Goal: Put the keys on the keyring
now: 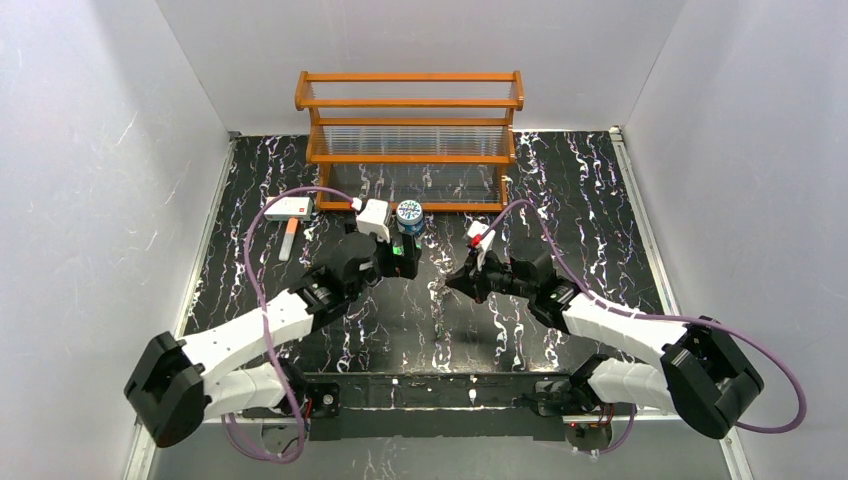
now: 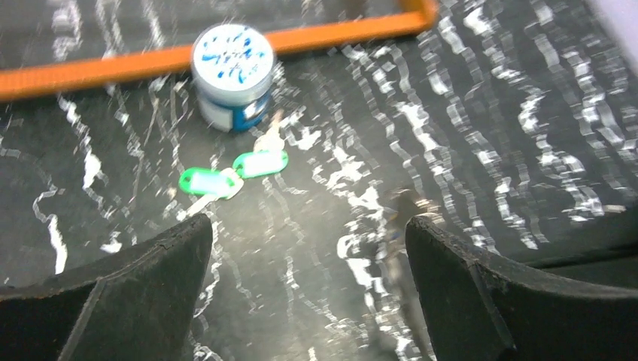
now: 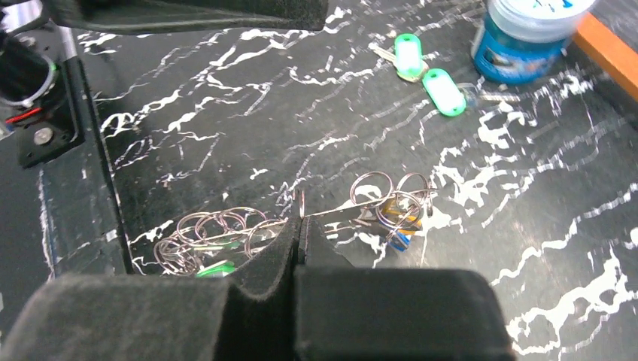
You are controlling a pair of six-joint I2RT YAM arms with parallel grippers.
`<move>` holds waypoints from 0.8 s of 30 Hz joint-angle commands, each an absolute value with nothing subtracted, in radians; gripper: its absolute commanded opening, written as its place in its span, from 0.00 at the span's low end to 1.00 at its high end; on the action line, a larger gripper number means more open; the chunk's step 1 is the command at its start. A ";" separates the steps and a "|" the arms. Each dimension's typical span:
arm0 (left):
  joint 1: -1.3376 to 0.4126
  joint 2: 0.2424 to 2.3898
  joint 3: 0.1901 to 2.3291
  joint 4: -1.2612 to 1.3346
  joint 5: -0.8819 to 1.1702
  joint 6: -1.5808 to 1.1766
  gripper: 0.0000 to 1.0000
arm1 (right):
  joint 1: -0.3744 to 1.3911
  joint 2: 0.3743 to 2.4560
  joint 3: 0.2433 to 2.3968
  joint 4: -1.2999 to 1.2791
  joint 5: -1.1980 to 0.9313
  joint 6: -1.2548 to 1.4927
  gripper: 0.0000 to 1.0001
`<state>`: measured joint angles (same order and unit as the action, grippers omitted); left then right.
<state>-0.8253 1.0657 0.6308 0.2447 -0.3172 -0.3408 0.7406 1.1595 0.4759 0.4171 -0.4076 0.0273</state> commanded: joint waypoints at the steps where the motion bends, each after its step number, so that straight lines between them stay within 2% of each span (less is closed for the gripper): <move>1: -0.710 1.160 0.683 0.071 -0.189 -0.363 0.98 | 0.738 1.108 0.460 0.387 -0.276 0.088 0.01; 4: -0.662 1.233 0.680 0.106 -0.120 -0.313 0.98 | 0.737 1.080 0.447 0.372 -0.258 0.070 0.01; 6: -0.634 1.291 0.678 0.140 -0.077 -0.272 0.93 | 0.738 1.065 0.432 0.380 -0.252 0.059 0.01; 10: -0.584 1.418 0.714 0.200 0.081 -0.161 0.72 | 0.737 1.065 0.431 0.365 -0.254 0.044 0.01; 14: -0.562 1.519 0.780 0.182 0.130 -0.067 0.70 | 0.738 1.082 0.445 0.354 -0.286 0.035 0.01; 24: -0.548 1.557 0.776 0.270 0.127 0.114 0.68 | 0.737 1.110 0.463 0.352 -0.353 0.028 0.01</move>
